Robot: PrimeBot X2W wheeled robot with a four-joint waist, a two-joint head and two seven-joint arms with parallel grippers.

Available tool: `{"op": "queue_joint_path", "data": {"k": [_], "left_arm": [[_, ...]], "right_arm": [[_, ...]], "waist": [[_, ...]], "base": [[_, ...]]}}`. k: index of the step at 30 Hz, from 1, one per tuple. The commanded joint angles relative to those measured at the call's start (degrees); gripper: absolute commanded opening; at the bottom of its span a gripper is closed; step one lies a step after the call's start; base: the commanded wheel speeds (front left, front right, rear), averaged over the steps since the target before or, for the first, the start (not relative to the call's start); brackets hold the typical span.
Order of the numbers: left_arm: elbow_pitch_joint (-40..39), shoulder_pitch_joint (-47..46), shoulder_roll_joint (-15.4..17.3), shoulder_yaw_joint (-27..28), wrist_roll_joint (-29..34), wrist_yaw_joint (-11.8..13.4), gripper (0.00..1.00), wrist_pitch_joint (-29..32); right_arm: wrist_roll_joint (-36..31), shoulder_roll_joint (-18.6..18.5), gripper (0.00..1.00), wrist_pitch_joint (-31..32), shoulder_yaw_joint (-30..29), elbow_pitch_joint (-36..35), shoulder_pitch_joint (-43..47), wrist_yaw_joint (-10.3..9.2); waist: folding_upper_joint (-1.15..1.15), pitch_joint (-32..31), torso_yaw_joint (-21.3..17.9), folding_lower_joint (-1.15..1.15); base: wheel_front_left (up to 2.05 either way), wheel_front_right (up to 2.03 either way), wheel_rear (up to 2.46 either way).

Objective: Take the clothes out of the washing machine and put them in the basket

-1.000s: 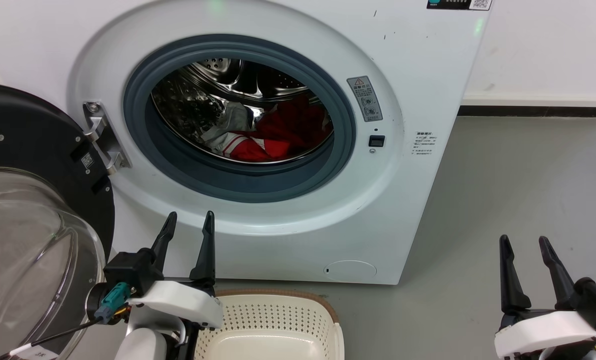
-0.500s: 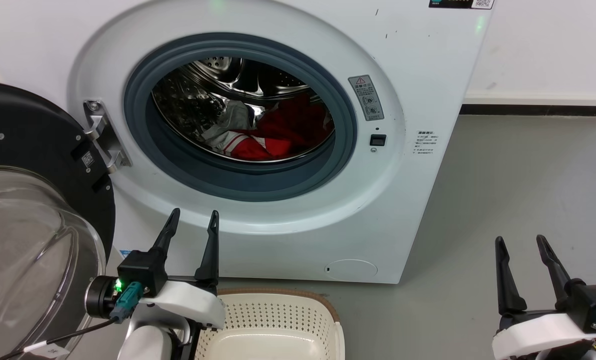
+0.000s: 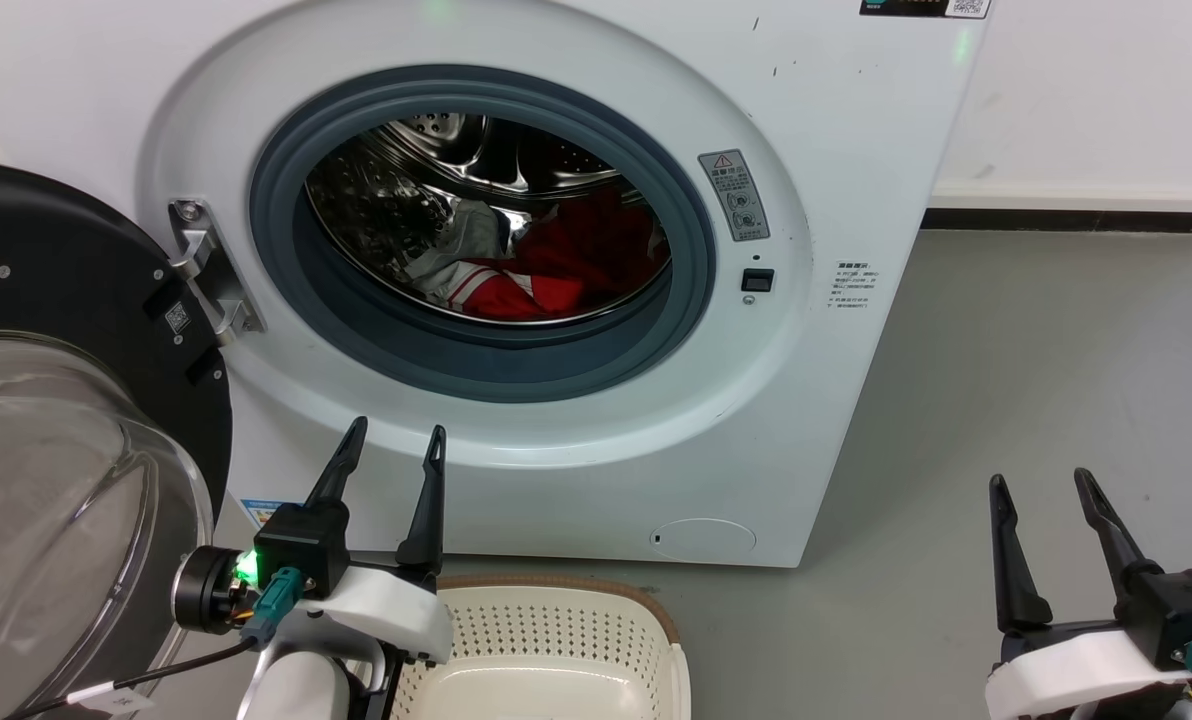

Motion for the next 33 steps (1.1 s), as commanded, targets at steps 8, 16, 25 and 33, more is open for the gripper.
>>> {"op": "queue_joint_path", "data": {"k": [8, 16, 25, 33], "left_arm": [[0.5, -0.7, -0.1, 0.3, -0.1, 0.1, 1.00, -0.2], [0.6, -1.2, -0.1, 0.3, 0.0, 0.2, 1.00, -0.2], [0.7, -6.3, -0.1, 0.9, -0.2, 1.0, 1.00, -0.1], [4.3, -17.0, 0.6, 2.5, 0.1, 1.7, 1.00, -0.1]], "right_arm": [[0.4, 0.0, 1.00, -0.4, -0.2, 0.4, 0.0, -0.02], [0.7, 0.0, 1.00, -0.5, -0.2, 0.3, -0.6, -0.02], [1.4, 0.0, 1.00, 0.1, 1.0, -2.6, -3.1, -0.02], [2.1, 0.1, 1.00, 0.2, 2.7, -5.3, -8.3, -0.02]], "waist": [[0.00, -0.1, 0.1, 0.00], [0.00, 0.5, 0.4, 0.00], [0.00, 6.7, -0.4, 0.00], [0.00, 17.9, -3.0, 0.00]], "base": [[0.00, 0.00, 0.00], [0.00, 0.00, 0.00], [0.00, 0.00, 0.00], [0.00, 0.00, 0.00]]}}
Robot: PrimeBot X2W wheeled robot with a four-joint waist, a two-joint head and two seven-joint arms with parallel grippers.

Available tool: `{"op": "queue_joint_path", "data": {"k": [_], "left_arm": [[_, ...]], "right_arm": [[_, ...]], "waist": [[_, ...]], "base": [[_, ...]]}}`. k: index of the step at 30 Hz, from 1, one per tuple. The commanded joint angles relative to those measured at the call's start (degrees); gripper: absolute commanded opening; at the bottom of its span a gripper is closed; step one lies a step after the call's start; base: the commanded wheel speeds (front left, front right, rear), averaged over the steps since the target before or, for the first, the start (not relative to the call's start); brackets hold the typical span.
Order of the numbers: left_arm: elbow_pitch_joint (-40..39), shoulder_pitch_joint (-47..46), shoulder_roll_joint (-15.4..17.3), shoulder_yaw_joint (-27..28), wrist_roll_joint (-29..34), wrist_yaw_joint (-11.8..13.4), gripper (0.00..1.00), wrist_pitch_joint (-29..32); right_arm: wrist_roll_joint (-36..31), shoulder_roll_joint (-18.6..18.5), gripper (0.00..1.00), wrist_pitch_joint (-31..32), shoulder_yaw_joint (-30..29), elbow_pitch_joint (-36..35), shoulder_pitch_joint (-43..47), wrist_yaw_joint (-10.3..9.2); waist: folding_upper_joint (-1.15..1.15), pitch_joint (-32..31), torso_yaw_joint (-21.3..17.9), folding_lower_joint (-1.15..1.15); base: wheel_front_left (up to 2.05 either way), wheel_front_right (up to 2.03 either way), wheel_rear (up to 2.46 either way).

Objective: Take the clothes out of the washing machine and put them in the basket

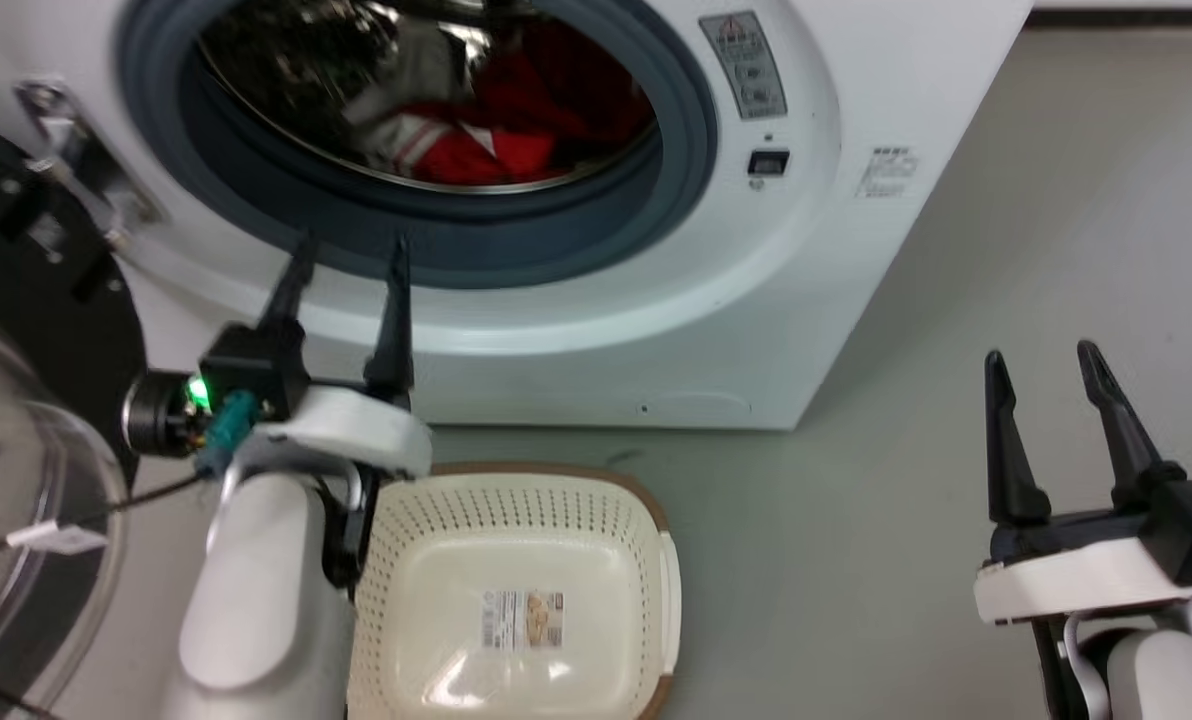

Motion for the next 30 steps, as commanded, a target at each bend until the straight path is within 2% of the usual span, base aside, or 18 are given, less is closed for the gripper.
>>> {"op": "queue_joint_path", "data": {"k": [1, 6, 11, 21, 30], "left_arm": [[0.8, -1.7, 0.3, 0.5, 0.0, 0.5, 1.00, -0.1], [4.2, -9.2, 1.2, 1.5, -0.1, 0.9, 1.00, -0.1], [8.9, -17.6, 2.8, 2.0, -0.3, 0.3, 1.00, -0.1], [21.4, -32.2, 6.3, 1.8, 0.6, 0.4, 1.00, 0.3], [34.3, -47.4, 11.2, 1.0, 0.7, -0.4, 1.00, 7.8]], "right_arm": [[0.3, 0.1, 1.00, 0.0, 0.3, -0.2, -1.4, -0.02], [1.0, 0.1, 1.00, -0.6, 1.0, -0.4, -4.1, -0.03], [1.8, 0.1, 1.00, -1.1, 2.6, 0.3, -7.1, -0.02], [4.1, 0.1, 1.00, -1.7, 5.1, 3.0, -10.7, -0.03], [7.3, 0.1, 1.00, -1.7, 8.3, 3.1, -11.7, -0.02]], "waist": [[0.00, 4.8, -1.7, -0.01], [0.00, 10.8, -3.1, -0.01], [0.00, 16.0, -5.1, -0.01], [0.00, 21.3, -9.8, -0.01], [0.00, 24.8, -14.0, -0.01]], "base": [[0.00, 0.00, 0.00], [0.00, 0.00, 0.00], [0.00, 0.00, 0.00], [0.00, 0.00, 0.00], [0.00, 0.00, 0.00]]}}
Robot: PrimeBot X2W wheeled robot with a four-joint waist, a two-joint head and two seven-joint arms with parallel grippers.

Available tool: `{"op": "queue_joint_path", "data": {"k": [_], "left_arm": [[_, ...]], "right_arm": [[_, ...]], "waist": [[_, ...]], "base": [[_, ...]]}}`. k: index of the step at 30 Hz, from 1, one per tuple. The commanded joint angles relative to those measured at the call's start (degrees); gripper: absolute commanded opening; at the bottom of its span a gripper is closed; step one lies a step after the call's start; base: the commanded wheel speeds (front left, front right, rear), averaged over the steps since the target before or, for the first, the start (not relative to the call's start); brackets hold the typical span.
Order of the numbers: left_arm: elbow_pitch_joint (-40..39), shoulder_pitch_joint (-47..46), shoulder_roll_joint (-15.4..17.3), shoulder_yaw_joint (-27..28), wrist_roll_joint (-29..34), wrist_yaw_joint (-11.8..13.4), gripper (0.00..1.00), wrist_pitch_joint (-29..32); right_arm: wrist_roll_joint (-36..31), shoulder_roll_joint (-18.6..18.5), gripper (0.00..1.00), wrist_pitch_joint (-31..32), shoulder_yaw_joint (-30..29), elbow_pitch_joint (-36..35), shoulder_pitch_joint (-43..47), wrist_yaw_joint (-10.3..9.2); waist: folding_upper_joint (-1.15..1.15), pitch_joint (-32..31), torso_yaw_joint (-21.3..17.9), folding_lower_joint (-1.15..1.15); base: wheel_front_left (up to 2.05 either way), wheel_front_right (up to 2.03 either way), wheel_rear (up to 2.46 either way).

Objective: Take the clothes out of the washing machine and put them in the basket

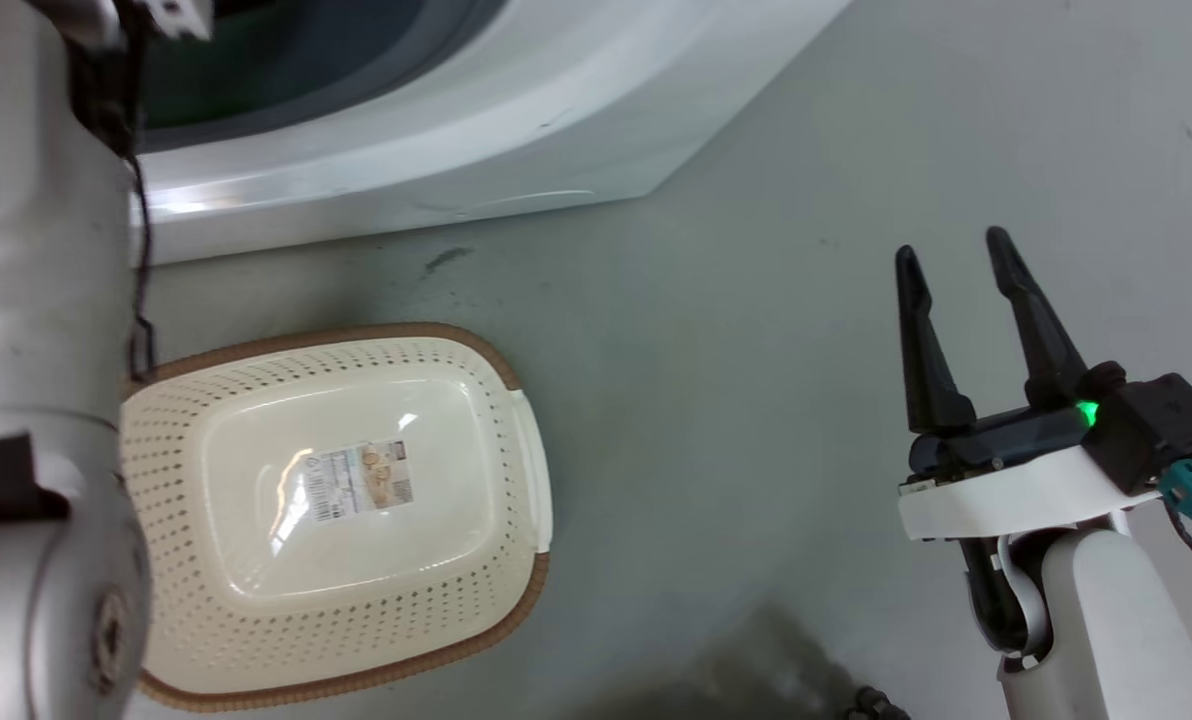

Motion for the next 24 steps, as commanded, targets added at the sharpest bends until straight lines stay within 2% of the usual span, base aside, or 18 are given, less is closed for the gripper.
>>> {"op": "queue_joint_path", "data": {"k": [1, 12, 21, 22, 23, 24], "left_arm": [[0.4, -1.1, 0.5, -0.2, 0.3, -0.1, 1.00, 0.4], [11.4, -13.3, 6.0, -3.2, 1.1, -1.5, 1.00, 18.1], [16.1, -17.6, 8.5, -4.4, 1.2, -1.1, 1.00, 32.8], [16.9, -17.3, 8.8, -4.8, 1.4, -0.2, 1.00, 36.2], [17.1, -17.1, 8.9, -5.0, 1.4, 0.2, 1.00, 37.0], [17.1, -17.1, 9.0, -5.1, 1.5, 0.6, 0.70, 37.4]], "right_arm": [[0.4, 0.1, 1.00, -0.2, 0.2, -0.1, -1.1, -0.03], [4.9, 0.1, 1.00, -0.2, 4.2, 0.1, -2.0, -0.03], [6.8, 0.1, 1.00, -0.2, 6.0, -0.2, -2.4, -0.03], [7.6, 0.1, 1.00, -0.2, 6.5, -0.2, -2.6, -0.03], [7.7, 0.1, 1.00, -0.2, 6.6, -0.2, -2.6, -0.03], [7.9, 0.1, 1.00, -0.2, 6.7, -0.2, -2.6, -0.03]], "waist": [[0.00, 1.2, -1.2, -0.01], [0.00, 5.0, -7.0, -0.01], [0.00, 7.1, -9.6, -0.01], [0.00, 7.6, -10.0, -0.01], [0.00, 7.7, -10.0, -0.01], [0.00, 7.7, -10.1, -0.01]], "base": [[0.00, 0.00, 0.00], [0.00, 0.00, 0.00], [0.00, 0.00, 0.00], [0.00, 0.00, 0.00], [0.00, 0.00, 0.00], [0.00, 0.00, 0.00]]}}
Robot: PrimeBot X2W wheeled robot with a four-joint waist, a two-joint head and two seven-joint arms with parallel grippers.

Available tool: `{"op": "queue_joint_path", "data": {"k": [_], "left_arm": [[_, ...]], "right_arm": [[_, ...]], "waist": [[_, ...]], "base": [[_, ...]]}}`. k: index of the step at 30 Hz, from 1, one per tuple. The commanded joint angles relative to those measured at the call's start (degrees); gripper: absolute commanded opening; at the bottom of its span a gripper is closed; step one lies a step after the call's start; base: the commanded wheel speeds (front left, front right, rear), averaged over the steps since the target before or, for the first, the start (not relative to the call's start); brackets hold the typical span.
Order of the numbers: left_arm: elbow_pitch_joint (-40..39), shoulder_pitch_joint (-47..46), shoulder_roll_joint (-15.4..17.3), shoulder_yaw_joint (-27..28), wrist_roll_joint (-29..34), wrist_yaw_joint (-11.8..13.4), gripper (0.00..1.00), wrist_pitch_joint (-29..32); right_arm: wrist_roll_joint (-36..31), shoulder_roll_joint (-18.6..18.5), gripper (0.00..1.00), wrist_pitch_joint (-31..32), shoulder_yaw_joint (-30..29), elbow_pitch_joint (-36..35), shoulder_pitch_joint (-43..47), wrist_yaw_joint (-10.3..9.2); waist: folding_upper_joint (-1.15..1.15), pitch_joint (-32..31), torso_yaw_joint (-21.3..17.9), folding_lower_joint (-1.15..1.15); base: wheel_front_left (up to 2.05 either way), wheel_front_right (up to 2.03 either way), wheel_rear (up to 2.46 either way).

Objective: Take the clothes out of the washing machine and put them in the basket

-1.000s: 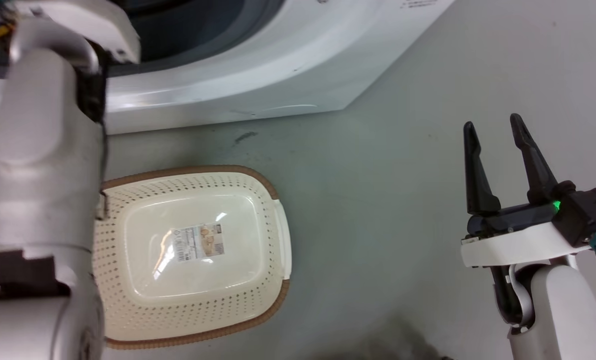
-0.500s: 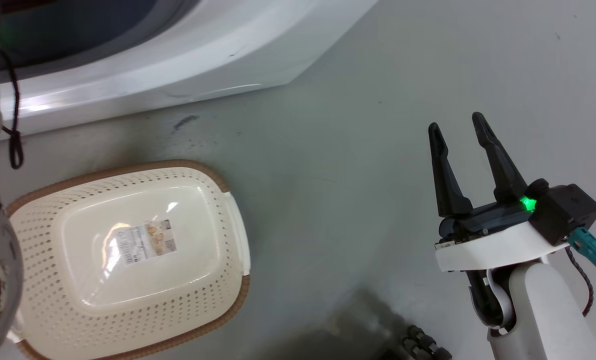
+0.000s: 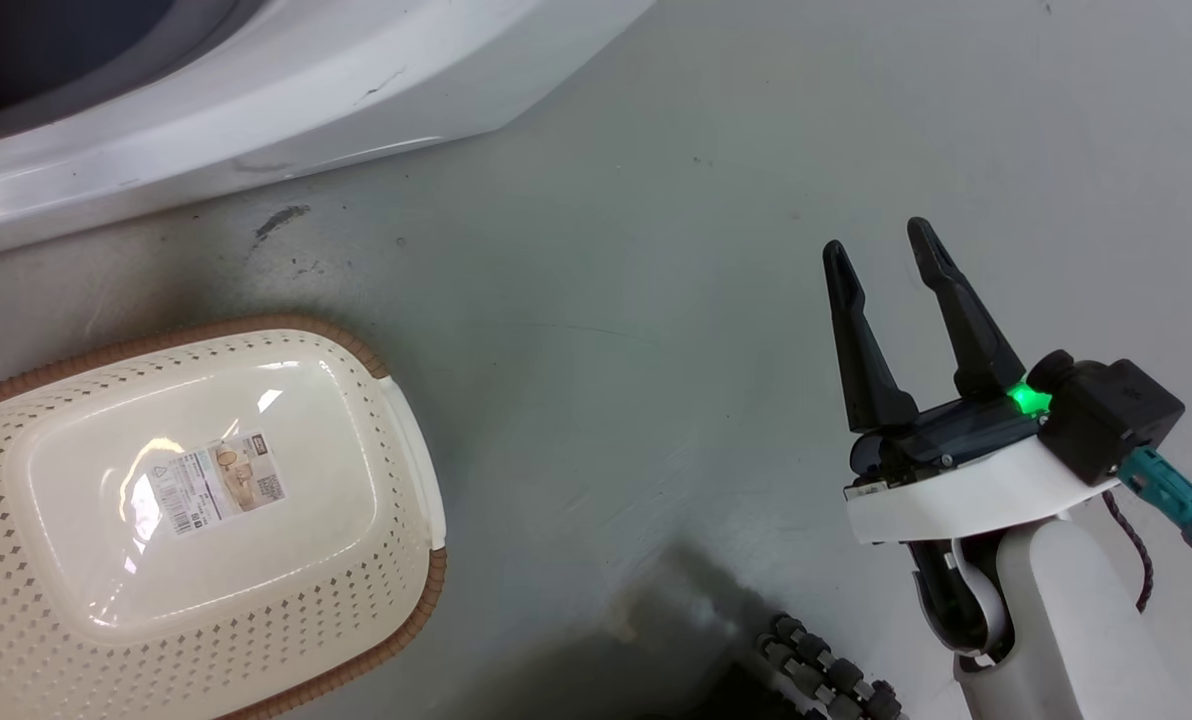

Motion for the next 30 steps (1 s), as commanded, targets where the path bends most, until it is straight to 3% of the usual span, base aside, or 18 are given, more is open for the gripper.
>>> {"op": "queue_joint_path", "data": {"k": [1, 8, 14, 24, 30], "left_arm": [[1.2, 1.6, 0.2, -0.3, 0.0, 0.8, 0.00, 1.0], [-2.9, 1.6, 0.1, -0.3, -0.6, 3.4, 0.00, -4.7], [-7.5, 4.9, -0.6, -0.3, -1.5, 4.5, 0.00, -17.0], [-8.7, 16.3, -4.3, 0.5, -4.7, 3.9, 0.00, -39.9], [-8.2, 22.6, -6.7, 0.4, -5.8, 3.0, 0.00, -44.7]], "right_arm": [[0.6, 0.1, 1.00, -0.2, 0.3, -0.1, -0.8, -0.04], [1.4, 0.1, 1.00, -0.2, 0.9, 0.4, -1.3, -0.04], [0.9, 0.1, 1.00, -0.2, 0.4, 1.2, -1.3, -0.04], [-1.7, 0.1, 1.00, -0.2, -2.6, 2.9, 1.6, -0.03], [-2.9, 0.1, 1.00, -0.2, -3.7, 3.9, 4.1, -0.04]], "waist": [[0.00, 0.1, -0.2, -0.01], [0.00, -0.5, 0.1, -0.01], [0.00, -2.9, 1.4, -0.01], [0.00, -11.6, 5.1, -0.01], [0.00, -17.2, 7.3, -0.01]], "base": [[0.00, 0.00, 0.00], [0.00, 0.00, 0.00], [0.00, 0.00, 0.00], [0.00, 0.00, 0.00], [0.00, 0.00, 0.00]]}}
